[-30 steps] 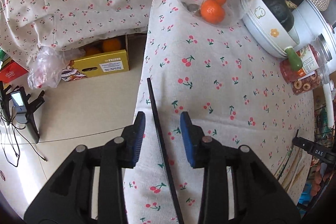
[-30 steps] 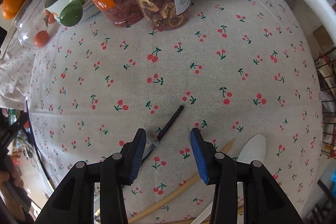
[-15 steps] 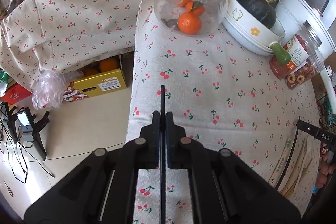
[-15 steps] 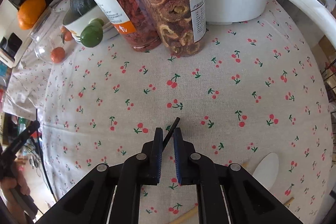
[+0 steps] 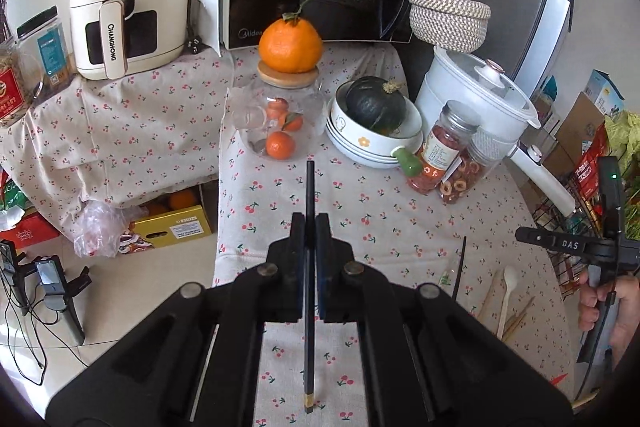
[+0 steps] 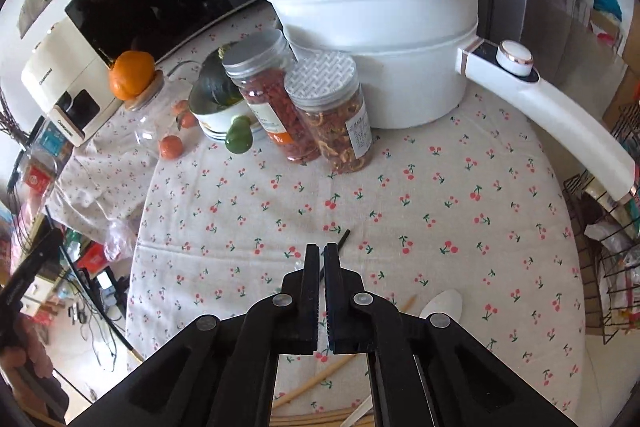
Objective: Organize utensils
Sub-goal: 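Lift the black chopstick with the right tool over the pink basket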
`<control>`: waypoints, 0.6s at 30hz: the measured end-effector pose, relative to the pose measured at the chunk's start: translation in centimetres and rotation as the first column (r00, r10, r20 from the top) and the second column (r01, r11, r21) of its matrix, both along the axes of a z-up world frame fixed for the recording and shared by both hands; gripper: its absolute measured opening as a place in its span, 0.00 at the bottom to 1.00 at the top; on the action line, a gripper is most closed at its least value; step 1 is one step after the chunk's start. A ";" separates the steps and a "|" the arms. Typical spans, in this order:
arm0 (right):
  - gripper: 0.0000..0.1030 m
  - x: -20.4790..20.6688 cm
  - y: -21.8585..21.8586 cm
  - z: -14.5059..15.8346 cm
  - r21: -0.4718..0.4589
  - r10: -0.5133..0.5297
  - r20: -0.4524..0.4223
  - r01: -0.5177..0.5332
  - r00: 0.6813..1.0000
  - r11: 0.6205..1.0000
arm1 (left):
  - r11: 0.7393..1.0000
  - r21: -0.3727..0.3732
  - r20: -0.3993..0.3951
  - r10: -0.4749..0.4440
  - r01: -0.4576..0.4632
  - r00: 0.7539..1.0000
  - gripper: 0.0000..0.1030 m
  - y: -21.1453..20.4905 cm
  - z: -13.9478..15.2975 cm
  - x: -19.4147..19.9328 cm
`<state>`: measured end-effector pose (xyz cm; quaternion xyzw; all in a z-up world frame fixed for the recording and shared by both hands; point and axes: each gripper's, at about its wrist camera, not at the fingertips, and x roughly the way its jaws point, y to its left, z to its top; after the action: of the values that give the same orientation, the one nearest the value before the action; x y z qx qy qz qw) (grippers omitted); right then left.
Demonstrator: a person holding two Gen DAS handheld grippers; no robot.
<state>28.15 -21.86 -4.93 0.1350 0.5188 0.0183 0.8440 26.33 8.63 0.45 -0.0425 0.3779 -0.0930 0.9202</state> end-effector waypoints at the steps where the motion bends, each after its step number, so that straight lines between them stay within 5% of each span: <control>1: 0.12 0.4 0.1 -0.9 0.013 -0.006 -0.043 0.007 0.999 1.000 | 1.000 -0.001 0.017 0.000 0.000 1.000 0.05 -0.2 0.4 -0.6; 2: 0.25 0.7 0.2 -1.9 0.017 -0.010 -0.073 0.011 0.997 1.000 | 1.000 -0.006 0.035 0.002 -0.001 0.999 0.05 -0.2 0.8 -1.2; 4: 0.34 1.6 0.9 -4.2 -0.014 -0.021 -0.126 0.020 0.992 1.000 | 1.000 -0.023 0.063 0.009 -0.008 0.998 0.05 -0.2 1.4 -2.3; 9: 0.33 4.5 2.0 -9.0 -0.074 -0.064 -0.199 0.051 0.978 0.996 | 0.998 -0.057 0.102 0.015 -0.009 0.995 0.05 -0.1 2.3 -2.8; 14: 0.11 5.9 4.4 -9.2 -0.240 -0.037 -0.146 0.000 0.989 0.971 | 0.997 -0.072 0.105 0.000 0.007 0.994 0.05 -0.6 2.0 -2.5; 18: 0.08 5.5 3.3 -8.8 -0.131 -0.046 -0.090 0.034 0.995 0.991 | 0.998 -0.063 0.130 -0.004 0.012 0.992 0.05 -0.9 2.4 -3.3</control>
<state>33.70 -18.56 -13.74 0.0914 0.5547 -0.0385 0.8261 23.00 7.68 2.86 -0.0643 0.3144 -0.1111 0.9406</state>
